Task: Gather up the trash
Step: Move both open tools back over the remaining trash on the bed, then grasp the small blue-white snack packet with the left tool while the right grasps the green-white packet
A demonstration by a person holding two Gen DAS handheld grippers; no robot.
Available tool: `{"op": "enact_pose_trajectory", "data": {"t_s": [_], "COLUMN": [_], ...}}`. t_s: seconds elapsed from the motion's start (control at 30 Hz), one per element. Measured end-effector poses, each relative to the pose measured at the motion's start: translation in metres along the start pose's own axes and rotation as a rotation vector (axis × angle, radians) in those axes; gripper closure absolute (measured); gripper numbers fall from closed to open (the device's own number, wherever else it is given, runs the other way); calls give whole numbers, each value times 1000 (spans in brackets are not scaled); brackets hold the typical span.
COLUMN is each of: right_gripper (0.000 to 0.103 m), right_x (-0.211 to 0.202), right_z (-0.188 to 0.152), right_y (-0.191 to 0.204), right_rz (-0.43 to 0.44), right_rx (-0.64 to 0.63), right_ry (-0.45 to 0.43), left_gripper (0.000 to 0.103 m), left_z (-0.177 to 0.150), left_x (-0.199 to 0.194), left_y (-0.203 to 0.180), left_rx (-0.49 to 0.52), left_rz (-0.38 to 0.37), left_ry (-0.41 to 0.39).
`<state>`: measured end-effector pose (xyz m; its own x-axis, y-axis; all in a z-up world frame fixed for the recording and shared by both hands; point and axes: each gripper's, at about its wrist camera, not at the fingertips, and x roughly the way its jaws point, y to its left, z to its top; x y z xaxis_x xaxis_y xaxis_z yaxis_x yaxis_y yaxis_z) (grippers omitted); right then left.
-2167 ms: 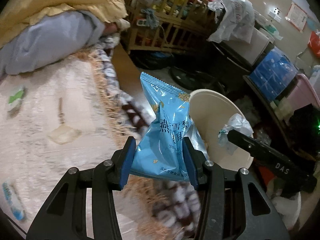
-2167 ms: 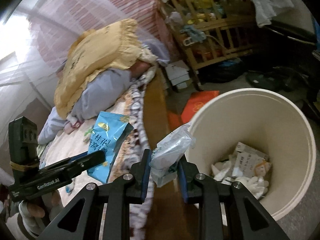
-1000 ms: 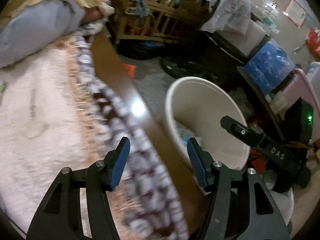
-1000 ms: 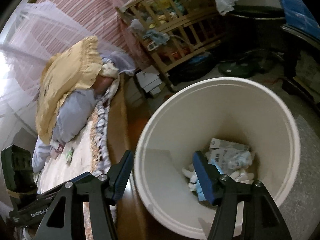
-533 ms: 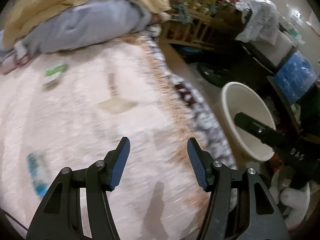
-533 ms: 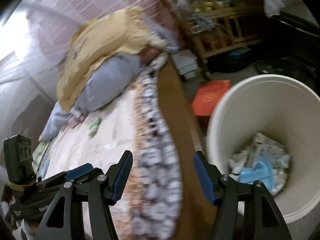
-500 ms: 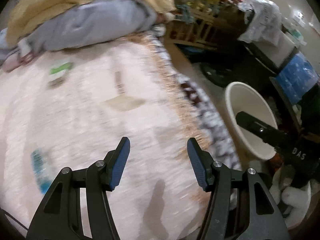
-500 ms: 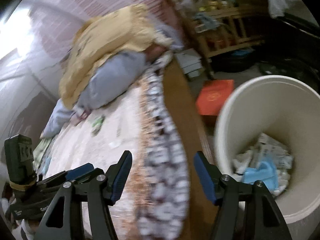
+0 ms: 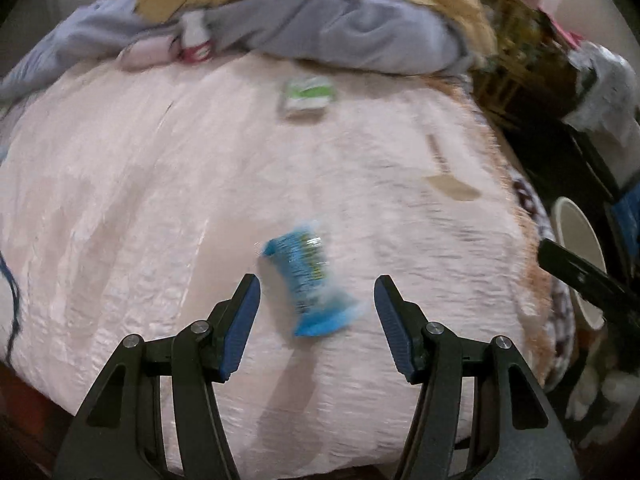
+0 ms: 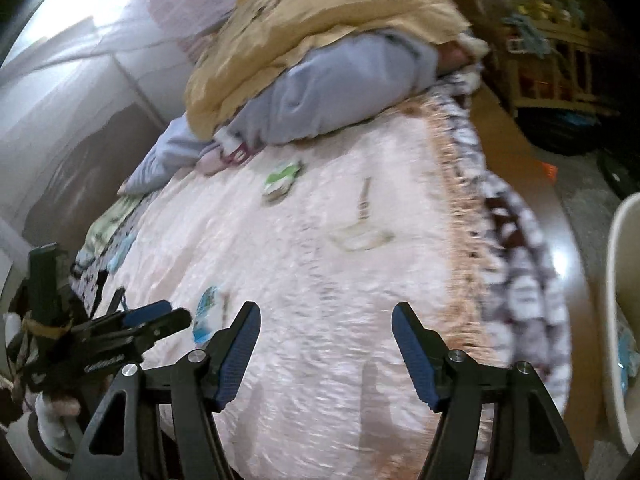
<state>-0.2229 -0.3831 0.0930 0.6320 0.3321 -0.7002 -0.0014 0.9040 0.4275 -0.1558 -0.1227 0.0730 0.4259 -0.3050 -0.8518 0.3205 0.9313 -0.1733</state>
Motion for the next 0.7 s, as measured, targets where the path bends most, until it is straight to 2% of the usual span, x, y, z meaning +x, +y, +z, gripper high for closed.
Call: {"op": "enact_pose_trajectory", "data": {"t_s": [0.13, 0.23, 0.3, 0.47, 0.6, 0.7], "right_gripper": [36, 36, 36, 36, 36, 29], "right_x": [17, 29, 39, 78, 112, 145], "right_z": [2, 6, 11, 31, 57, 81], "right_y": [14, 22, 27, 41, 56, 70], "right_rz": [4, 4, 11, 26, 24, 11], "right_rx": [-42, -68, -82, -101, -118, -137], "right_ry": [31, 48, 54, 81, 72, 70], "left_gripper": [45, 47, 76, 82, 83, 83], "left_z": [1, 6, 9, 16, 22, 24], "left_x": [23, 35, 39, 28, 13, 6], "left_y": [10, 17, 21, 33, 52, 65], "left_rx": [-45, -85, -93, -84, -95, -101], "left_rz": [-23, -78, -108, -125, -111, -92], "left_ry": [3, 3, 5, -12, -50, -76]}}
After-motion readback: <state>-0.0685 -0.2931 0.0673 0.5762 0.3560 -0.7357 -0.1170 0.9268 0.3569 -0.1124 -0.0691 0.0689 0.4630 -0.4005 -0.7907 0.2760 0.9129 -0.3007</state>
